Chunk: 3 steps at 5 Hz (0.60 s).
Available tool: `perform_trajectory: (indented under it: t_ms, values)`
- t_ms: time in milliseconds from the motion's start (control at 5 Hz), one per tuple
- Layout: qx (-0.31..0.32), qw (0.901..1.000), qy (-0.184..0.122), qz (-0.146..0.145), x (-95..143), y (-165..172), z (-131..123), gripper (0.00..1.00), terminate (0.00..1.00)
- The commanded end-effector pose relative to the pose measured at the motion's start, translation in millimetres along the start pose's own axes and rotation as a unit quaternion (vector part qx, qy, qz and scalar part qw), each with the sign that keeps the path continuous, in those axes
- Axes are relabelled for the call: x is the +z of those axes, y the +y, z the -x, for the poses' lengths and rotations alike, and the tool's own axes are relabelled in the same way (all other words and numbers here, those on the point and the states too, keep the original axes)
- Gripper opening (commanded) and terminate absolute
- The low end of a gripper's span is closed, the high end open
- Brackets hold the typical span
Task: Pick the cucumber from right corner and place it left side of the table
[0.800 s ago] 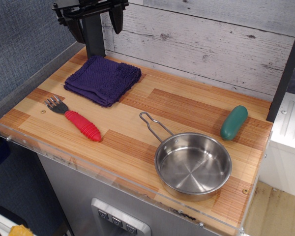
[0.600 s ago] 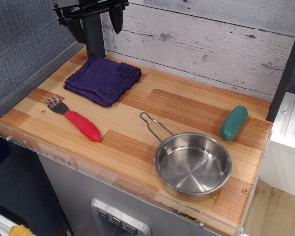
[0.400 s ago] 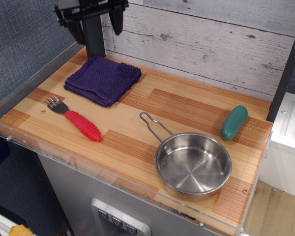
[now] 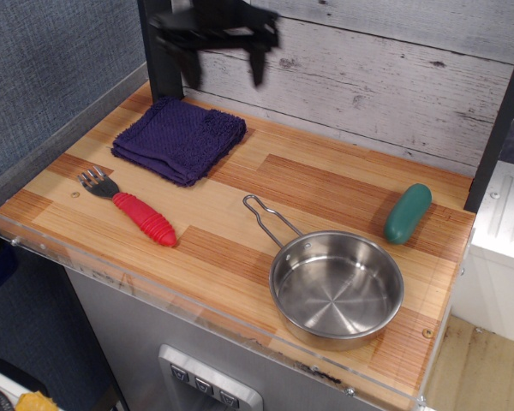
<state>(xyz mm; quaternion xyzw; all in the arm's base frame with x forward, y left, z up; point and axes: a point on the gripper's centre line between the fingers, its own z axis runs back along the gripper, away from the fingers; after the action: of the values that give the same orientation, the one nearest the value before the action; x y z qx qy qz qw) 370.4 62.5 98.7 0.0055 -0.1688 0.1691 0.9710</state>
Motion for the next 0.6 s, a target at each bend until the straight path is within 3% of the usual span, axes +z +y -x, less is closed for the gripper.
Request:
perform_trajectory:
  t_ms: [0, 400]
  values:
    - [-0.055, 0.9976, -0.024, 0.034, 21.3, -33.2, 26.8, 1.00, 0.00]
    - [-0.122, 0.9905, -0.014, 0.063, 10.2, -97.1, 48.2, 1.00, 0.00]
